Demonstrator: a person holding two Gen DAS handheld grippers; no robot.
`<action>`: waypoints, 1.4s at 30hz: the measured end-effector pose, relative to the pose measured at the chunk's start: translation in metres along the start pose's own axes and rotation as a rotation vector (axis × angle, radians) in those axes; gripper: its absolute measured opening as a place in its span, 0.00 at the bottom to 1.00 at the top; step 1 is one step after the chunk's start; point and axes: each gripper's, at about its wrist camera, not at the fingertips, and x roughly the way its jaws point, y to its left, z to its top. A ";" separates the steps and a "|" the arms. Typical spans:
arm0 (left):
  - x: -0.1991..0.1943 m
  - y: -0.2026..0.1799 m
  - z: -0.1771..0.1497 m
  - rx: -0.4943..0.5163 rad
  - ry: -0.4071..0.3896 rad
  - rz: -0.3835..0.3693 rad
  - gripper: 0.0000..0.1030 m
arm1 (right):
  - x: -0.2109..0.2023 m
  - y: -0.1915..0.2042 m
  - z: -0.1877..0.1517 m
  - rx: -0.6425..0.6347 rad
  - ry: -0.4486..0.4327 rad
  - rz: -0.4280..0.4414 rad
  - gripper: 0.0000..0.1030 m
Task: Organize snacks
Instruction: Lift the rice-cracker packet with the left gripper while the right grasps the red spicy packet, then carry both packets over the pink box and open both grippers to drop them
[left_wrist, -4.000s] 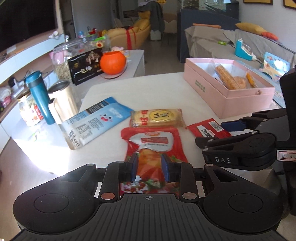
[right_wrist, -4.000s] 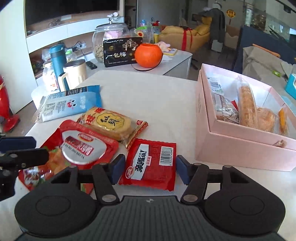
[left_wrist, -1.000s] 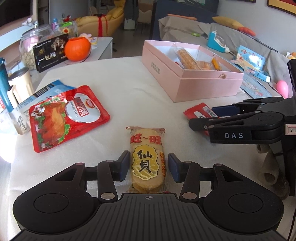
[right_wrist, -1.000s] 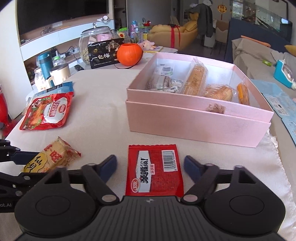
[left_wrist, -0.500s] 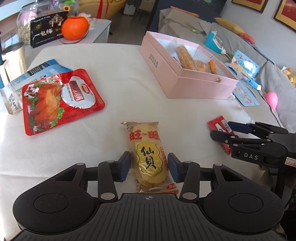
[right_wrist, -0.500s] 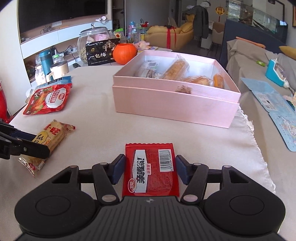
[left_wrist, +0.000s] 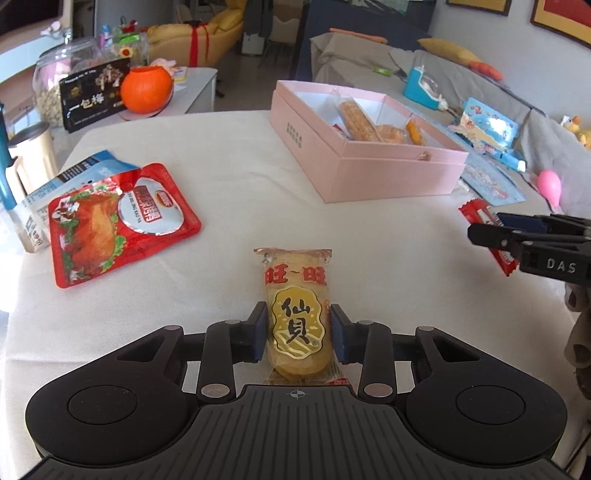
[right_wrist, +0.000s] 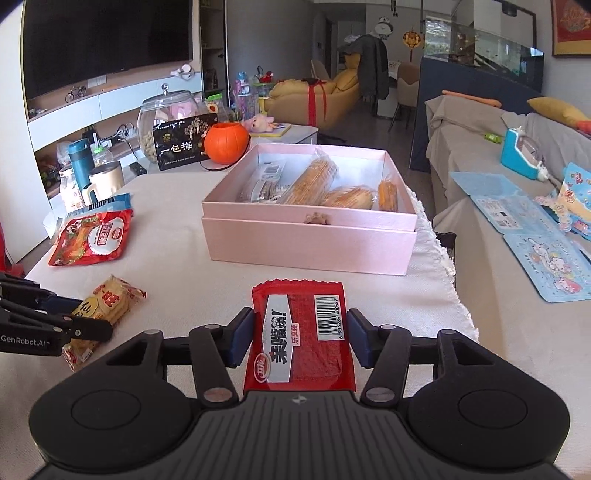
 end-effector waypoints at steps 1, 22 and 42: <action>-0.002 -0.002 0.003 0.002 -0.013 -0.007 0.38 | 0.000 -0.001 0.001 0.005 -0.001 -0.003 0.53; 0.002 0.034 0.019 -0.021 -0.015 -0.063 0.38 | 0.033 0.041 -0.009 -0.078 0.100 0.009 0.53; 0.009 0.015 0.009 0.005 0.014 -0.031 0.39 | 0.013 0.033 0.002 -0.068 0.055 -0.008 0.54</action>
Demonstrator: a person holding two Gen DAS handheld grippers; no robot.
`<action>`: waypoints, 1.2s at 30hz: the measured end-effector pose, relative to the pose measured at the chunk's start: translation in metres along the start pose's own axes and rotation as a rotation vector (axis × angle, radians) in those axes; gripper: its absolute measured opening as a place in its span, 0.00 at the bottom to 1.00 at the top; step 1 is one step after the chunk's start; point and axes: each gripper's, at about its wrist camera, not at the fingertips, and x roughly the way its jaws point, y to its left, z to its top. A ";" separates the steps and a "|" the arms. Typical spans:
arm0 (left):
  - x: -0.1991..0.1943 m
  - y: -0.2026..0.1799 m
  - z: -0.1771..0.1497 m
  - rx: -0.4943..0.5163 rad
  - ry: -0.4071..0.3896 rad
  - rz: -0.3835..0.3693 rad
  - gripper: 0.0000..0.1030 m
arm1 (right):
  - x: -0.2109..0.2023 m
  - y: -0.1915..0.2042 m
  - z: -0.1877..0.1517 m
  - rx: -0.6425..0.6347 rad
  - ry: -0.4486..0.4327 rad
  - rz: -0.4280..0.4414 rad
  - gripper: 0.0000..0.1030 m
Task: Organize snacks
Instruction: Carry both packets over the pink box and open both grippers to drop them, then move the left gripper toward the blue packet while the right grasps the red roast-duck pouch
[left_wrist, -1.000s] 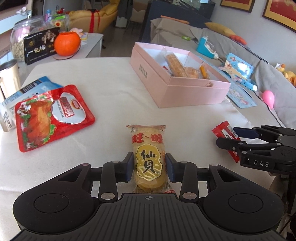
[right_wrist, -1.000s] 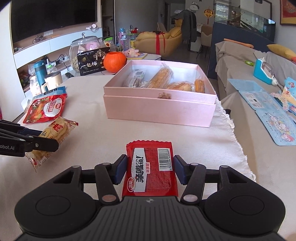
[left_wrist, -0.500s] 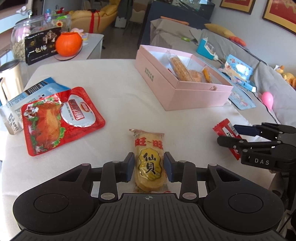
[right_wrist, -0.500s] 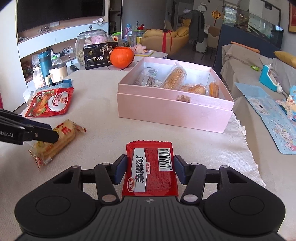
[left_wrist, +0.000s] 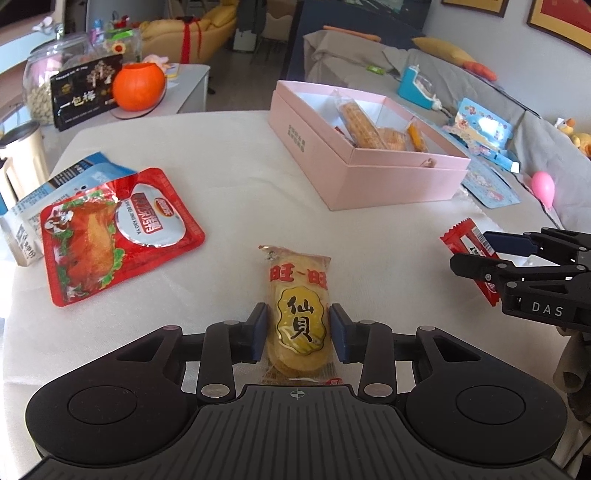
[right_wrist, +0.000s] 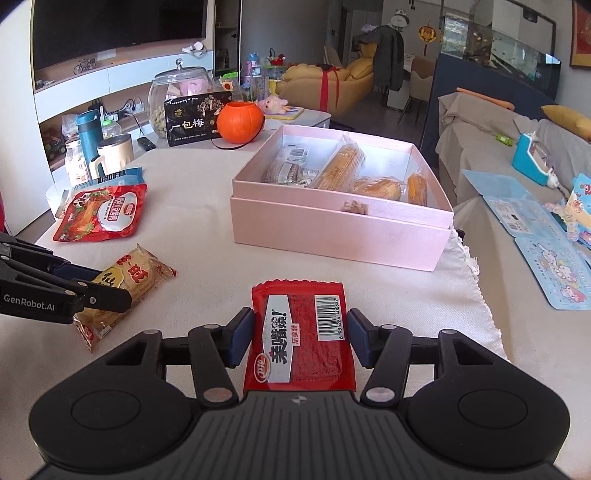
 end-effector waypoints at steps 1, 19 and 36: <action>-0.003 -0.001 0.001 -0.003 -0.012 -0.010 0.39 | -0.002 -0.002 0.000 0.004 -0.003 -0.001 0.54; 0.026 -0.058 0.227 0.000 -0.196 -0.233 0.40 | -0.019 -0.066 0.164 -0.019 -0.228 -0.035 0.75; 0.024 0.152 0.080 -0.219 -0.081 0.158 0.38 | 0.013 -0.052 0.052 0.152 -0.028 0.137 0.75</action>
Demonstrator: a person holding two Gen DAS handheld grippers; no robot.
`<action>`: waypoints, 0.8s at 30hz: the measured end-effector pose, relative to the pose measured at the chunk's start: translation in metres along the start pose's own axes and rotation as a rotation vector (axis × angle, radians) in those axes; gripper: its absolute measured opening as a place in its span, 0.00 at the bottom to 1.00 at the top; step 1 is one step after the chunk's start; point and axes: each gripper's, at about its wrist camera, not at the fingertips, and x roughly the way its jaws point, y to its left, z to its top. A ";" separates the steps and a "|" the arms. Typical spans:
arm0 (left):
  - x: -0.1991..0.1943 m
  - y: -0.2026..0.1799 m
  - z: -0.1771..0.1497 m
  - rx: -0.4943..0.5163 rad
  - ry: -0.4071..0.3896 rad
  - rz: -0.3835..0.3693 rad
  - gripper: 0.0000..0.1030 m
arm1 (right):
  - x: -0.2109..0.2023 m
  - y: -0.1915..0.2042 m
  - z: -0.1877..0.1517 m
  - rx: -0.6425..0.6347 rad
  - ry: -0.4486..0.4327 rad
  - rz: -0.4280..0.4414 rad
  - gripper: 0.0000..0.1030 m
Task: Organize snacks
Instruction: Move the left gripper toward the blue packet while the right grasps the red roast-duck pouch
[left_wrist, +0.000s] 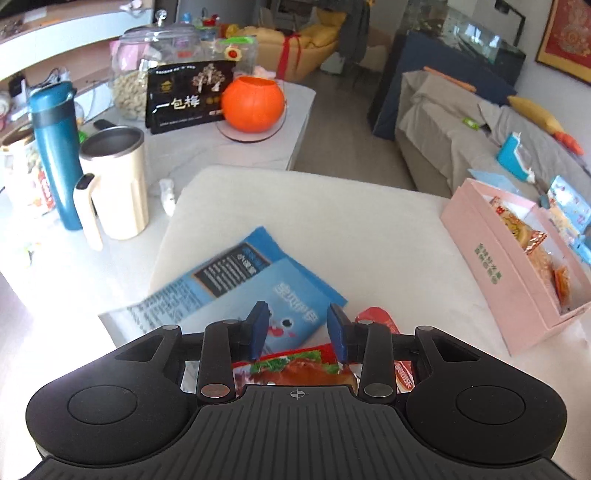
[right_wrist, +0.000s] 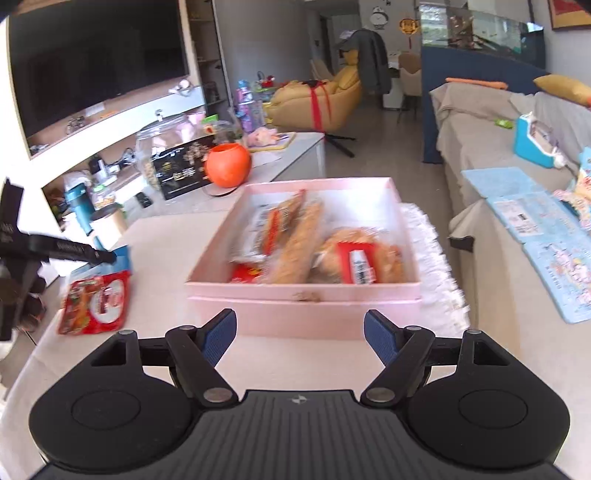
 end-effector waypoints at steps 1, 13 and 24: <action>-0.006 0.000 -0.005 -0.014 -0.007 -0.016 0.38 | 0.002 0.009 -0.002 -0.007 0.010 0.014 0.75; -0.049 -0.027 -0.071 -0.103 0.109 -0.178 0.37 | 0.021 0.116 -0.034 -0.132 0.154 0.209 0.75; -0.078 -0.025 -0.094 -0.012 0.116 -0.068 0.34 | 0.031 0.167 -0.071 -0.365 0.234 0.159 0.75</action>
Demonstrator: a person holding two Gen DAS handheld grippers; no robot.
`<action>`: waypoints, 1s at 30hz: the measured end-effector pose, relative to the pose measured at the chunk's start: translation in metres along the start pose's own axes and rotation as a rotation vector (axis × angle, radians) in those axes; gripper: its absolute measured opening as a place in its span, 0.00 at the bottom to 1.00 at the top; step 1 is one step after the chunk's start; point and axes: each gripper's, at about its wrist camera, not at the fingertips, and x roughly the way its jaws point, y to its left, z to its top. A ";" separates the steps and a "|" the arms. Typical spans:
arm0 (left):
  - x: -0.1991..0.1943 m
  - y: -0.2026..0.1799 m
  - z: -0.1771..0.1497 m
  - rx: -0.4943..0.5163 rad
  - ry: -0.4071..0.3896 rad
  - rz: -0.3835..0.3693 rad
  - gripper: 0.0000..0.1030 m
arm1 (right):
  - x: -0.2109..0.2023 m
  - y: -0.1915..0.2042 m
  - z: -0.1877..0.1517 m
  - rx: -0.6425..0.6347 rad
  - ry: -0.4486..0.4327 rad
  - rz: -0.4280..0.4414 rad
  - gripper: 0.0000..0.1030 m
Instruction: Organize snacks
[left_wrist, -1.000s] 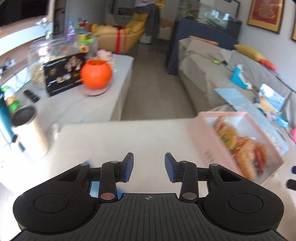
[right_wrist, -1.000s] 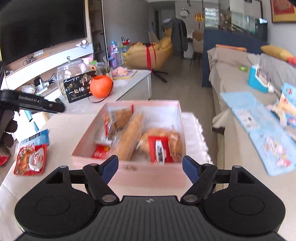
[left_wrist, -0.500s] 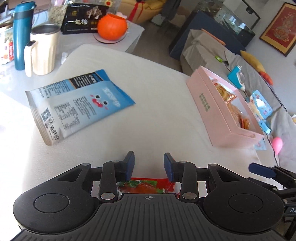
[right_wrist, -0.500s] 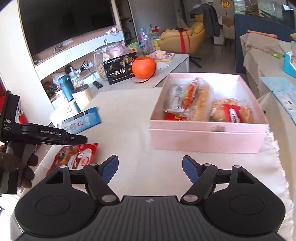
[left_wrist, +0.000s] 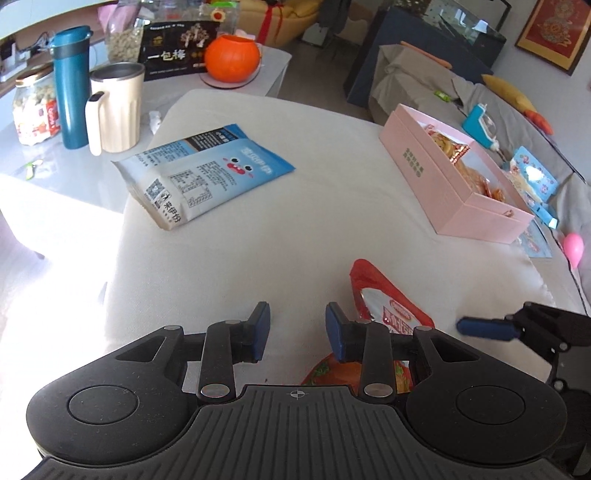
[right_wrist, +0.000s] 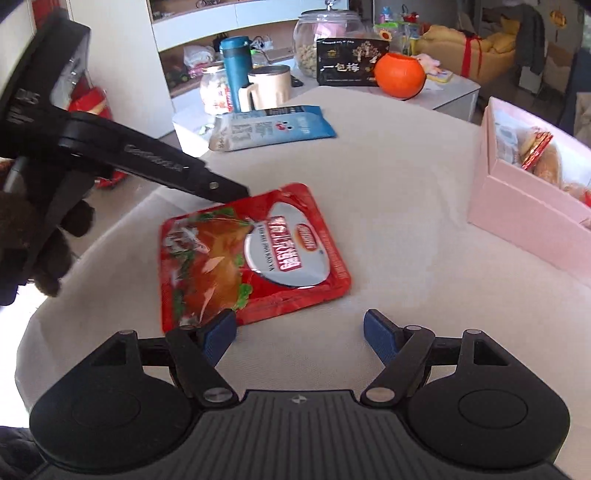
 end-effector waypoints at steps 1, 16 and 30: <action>-0.001 0.000 -0.001 -0.005 0.002 -0.002 0.34 | 0.001 -0.003 0.003 0.014 0.001 -0.019 0.75; -0.024 -0.014 -0.002 0.075 -0.114 0.109 0.34 | 0.003 -0.035 0.010 0.383 0.035 0.126 0.75; -0.028 -0.012 -0.003 0.132 -0.135 0.182 0.34 | 0.010 -0.004 0.010 0.288 -0.063 -0.002 0.63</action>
